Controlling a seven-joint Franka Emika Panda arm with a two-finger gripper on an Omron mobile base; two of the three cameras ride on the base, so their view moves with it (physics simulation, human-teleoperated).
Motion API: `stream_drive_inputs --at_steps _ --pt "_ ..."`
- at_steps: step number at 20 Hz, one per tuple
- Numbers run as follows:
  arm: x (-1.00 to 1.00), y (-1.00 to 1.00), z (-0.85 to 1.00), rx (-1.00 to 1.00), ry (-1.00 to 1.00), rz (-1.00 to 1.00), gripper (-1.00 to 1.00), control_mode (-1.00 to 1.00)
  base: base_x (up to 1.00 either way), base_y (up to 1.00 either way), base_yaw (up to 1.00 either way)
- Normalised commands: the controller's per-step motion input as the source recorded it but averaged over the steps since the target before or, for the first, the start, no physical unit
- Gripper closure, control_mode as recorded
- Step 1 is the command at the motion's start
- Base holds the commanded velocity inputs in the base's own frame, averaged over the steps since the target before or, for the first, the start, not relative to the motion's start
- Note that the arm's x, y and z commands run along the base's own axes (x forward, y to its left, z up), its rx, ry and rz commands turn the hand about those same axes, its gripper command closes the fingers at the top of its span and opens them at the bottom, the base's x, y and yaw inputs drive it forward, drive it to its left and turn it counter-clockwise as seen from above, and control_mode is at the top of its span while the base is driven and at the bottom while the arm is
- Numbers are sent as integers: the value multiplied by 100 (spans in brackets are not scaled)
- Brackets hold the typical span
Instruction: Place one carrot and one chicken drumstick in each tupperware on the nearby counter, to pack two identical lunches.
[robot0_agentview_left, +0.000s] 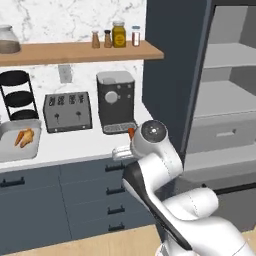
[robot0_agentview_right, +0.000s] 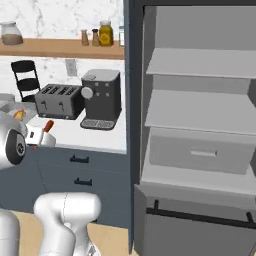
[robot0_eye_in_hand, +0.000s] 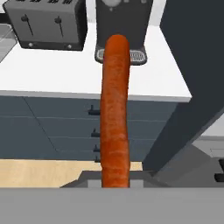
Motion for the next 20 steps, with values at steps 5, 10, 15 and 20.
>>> stream_drive_inputs --at_steps 5,10,15,20 --pt "0 0 0 0 0 0 100 100 48 100 24" --pt "0 0 0 0 0 0 100 100 55 100 11" --pt "0 0 0 0 0 0 100 100 66 100 -4" --pt "0 0 0 0 0 0 100 100 73 100 -23"
